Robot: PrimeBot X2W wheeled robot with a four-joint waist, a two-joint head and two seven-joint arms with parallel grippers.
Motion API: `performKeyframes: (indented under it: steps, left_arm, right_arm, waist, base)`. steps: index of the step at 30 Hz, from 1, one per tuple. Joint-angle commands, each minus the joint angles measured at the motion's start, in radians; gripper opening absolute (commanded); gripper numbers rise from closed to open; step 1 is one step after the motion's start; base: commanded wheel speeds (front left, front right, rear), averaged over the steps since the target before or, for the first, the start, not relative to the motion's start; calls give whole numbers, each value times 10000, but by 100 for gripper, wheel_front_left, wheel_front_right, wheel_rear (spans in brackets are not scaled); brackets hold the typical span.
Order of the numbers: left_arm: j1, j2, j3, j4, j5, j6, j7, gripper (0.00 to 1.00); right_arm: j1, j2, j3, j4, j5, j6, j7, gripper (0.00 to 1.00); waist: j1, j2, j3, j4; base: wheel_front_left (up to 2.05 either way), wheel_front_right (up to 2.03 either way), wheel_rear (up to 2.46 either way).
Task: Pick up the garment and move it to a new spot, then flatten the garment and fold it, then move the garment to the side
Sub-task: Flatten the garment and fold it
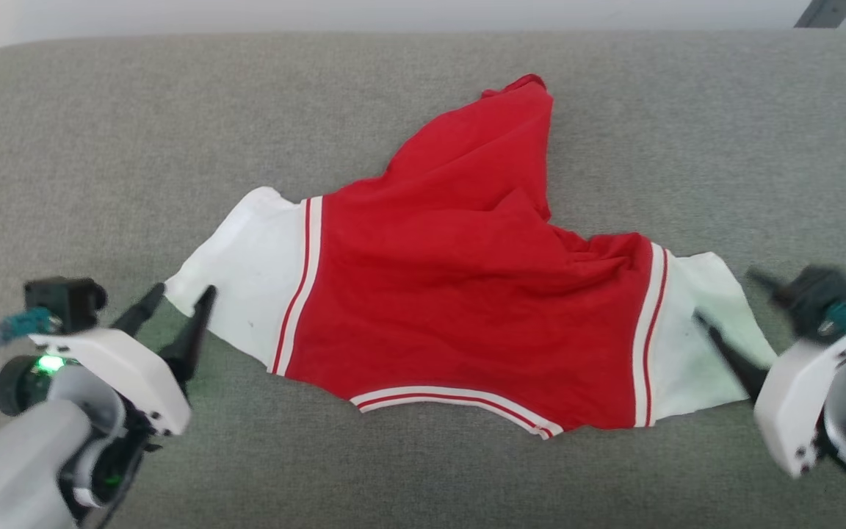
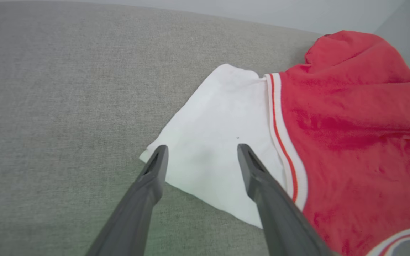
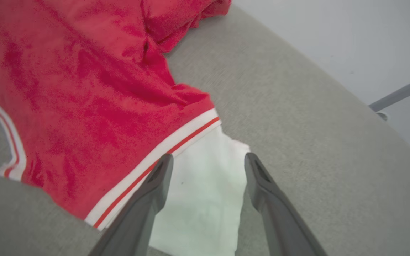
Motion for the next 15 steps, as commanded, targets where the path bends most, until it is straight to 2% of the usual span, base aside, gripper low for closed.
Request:
performKeyframes:
  steps: [1, 3, 5, 8, 11, 15]
  left_arm:
    - [136, -108, 161, -117, 232, 193, -157, 100]
    - [437, -373, 581, -396, 728, 563, -287, 100]
    - [757, -707, 1531, -827, 1527, 859, -308, 100]
    - [1608, -1247, 2911, -1456, 2743, 1152, -308, 100]
    - [2247, -1709, 4067, -1998, 3886, 1228, -311, 100]
    - [2901, -2304, 5155, -2465, 4977, 1059, -312, 100]
  right_arm:
    - [114, -234, 339, -135, 164, -2, 220, 100]
    - [200, -939, 1034, -470, 615, -2, 745, 100]
    - [291, -1722, 1696, -833, 1192, -4, 1386, 100]
    - [311, -2813, 2144, -1299, 1823, -4, 2298, 100]
    - [151, -3537, 2302, -1594, 2158, -4, 2731, 100]
    - [-135, -3762, 2601, -1549, 2215, -2, 2675, 100]
  waist:
    - [0, 0, 121, 105]
    - [0, 0, 260, 243]
    - [0, 0, 402, 392]
    - [0, 0, 620, 571]
    - [0, 0, 842, 779]
    - [0, 0, 1168, 1046]
  base:
    - [0, 0, 0]
    - [0, 0, 0]
    - [0, 0, 0]
    - [0, 0, 0]
    - [0, 0, 0]
    - [0, 0, 0]
